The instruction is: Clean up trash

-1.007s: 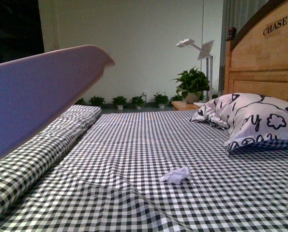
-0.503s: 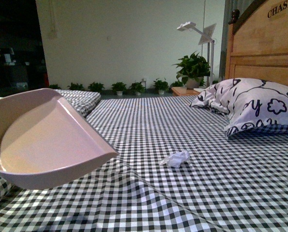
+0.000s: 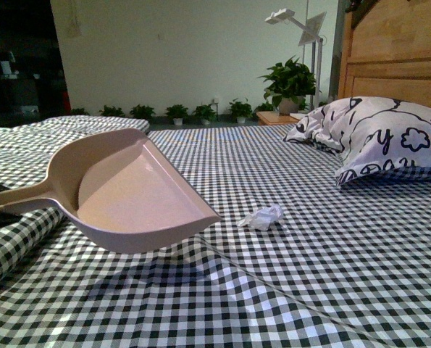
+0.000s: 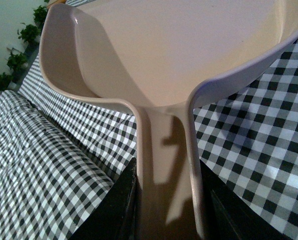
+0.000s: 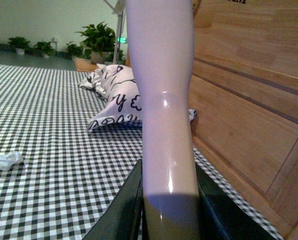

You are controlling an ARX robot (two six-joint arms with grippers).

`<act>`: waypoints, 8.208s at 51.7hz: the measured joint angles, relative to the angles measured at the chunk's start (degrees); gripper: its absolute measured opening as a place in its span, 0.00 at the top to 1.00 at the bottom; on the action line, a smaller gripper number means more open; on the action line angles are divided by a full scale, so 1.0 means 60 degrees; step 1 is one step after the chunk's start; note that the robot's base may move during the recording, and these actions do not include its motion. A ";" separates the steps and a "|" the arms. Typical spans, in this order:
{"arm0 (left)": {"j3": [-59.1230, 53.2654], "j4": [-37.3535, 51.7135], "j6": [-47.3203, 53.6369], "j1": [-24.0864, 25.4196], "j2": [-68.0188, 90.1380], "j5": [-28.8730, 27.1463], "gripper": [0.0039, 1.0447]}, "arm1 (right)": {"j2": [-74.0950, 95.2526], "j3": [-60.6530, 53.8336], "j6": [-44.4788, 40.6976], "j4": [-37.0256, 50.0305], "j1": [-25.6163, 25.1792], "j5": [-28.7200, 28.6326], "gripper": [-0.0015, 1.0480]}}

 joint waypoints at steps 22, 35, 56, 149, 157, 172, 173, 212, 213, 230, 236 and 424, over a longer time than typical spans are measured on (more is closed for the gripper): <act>0.1053 0.0470 -0.2834 -0.0969 0.1359 -0.0845 0.73 | 0.0000 0.0000 0.0000 0.0000 0.0000 0.0000 0.80; 0.0612 0.0780 -0.3246 -0.1534 0.1435 -0.0820 0.73 | 0.0000 0.0000 0.0000 0.0000 0.0000 0.0000 0.80; -0.0244 0.1504 -0.2867 -0.1639 0.1727 -0.0936 0.73 | 0.0000 0.0000 0.0000 0.0000 0.0000 0.0000 0.80; 0.0215 -0.0157 -0.2586 -0.2091 0.2171 -0.1752 0.73 | 0.4430 0.2550 0.5013 -0.5289 -0.5129 -0.5810 0.80; 0.0215 -0.0157 -0.2586 -0.2091 0.2171 -0.1749 0.73 | 0.6881 0.3617 0.4564 -0.3719 -0.5362 -0.6626 0.80; 0.0215 -0.0157 -0.2583 -0.2091 0.2171 -0.1749 0.73 | 1.1584 0.6280 0.3738 -0.2295 -0.5031 -0.7165 0.80; 0.0215 -0.0157 -0.2583 -0.2091 0.2171 -0.1749 0.73 | 1.1788 0.6393 0.3716 -0.2251 -0.4991 -0.7162 0.80; 0.0215 -0.0157 -0.2583 -0.2091 0.2171 -0.1749 0.73 | 1.4426 0.7883 0.2455 -0.1767 -0.4615 -0.6058 0.80; 0.0215 -0.0157 -0.2583 -0.2091 0.2171 -0.1749 0.73 | 1.4426 0.7876 0.2455 -0.1759 -0.4615 -0.6058 0.80; 0.0798 -0.2044 -0.2069 -0.2120 0.2175 -0.2463 0.73 | 1.4429 0.7781 0.2477 -0.1716 -0.4535 -0.6204 0.80; 0.0980 -0.2707 -0.1821 -0.2124 0.2189 -0.2586 0.73 | 1.4429 0.7781 0.2492 -0.1716 -0.4539 -0.6240 0.80; 0.3989 -0.5730 -0.0805 -0.2510 0.2838 -0.4065 0.73 | 1.3318 0.7439 0.2969 -0.2728 -0.3541 -0.8681 0.80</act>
